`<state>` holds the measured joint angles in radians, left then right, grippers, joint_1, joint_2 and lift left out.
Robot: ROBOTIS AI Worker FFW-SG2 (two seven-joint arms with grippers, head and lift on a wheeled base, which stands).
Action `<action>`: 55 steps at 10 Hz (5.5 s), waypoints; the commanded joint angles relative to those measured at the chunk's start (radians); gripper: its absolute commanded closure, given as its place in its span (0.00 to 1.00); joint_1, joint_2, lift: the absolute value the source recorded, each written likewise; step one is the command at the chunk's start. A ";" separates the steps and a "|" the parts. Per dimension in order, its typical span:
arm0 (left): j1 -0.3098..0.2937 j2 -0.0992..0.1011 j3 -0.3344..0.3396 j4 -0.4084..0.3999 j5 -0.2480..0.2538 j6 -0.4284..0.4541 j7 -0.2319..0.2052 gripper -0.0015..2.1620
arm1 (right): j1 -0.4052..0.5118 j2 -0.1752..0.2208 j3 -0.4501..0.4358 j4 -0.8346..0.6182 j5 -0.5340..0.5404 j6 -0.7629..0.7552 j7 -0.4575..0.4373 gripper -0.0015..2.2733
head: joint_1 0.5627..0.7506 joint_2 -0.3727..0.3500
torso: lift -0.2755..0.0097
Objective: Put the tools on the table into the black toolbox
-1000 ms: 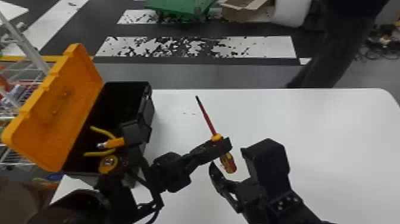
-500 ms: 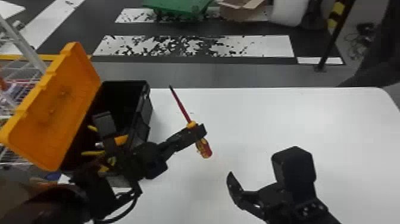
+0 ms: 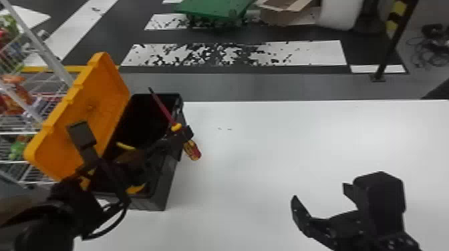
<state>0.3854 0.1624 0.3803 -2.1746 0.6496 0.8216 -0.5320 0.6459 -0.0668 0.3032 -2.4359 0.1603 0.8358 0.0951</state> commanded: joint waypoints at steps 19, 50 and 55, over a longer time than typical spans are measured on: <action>0.148 -0.041 0.081 0.076 -0.094 -0.448 0.076 0.01 | 0.139 0.058 -0.418 0.317 -0.361 -0.876 0.147 0.02 | 0.70 0.76 | 0.70; 0.388 -0.055 -0.297 0.496 -0.436 -1.568 0.363 0.02 | 0.274 0.068 -0.500 0.497 -0.433 -1.303 0.279 0.02 | 0.70 0.53 | 0.70; 0.388 -0.055 -0.297 0.496 -0.432 -1.568 0.360 0.02 | 0.274 0.068 -0.495 0.503 -0.433 -1.312 0.279 0.02 | 0.70 0.53 | 0.70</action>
<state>0.7731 0.1074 0.0828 -1.6782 0.2179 -0.7459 -0.1717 0.9204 0.0000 -0.1917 -1.9329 -0.2730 -0.4762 0.3740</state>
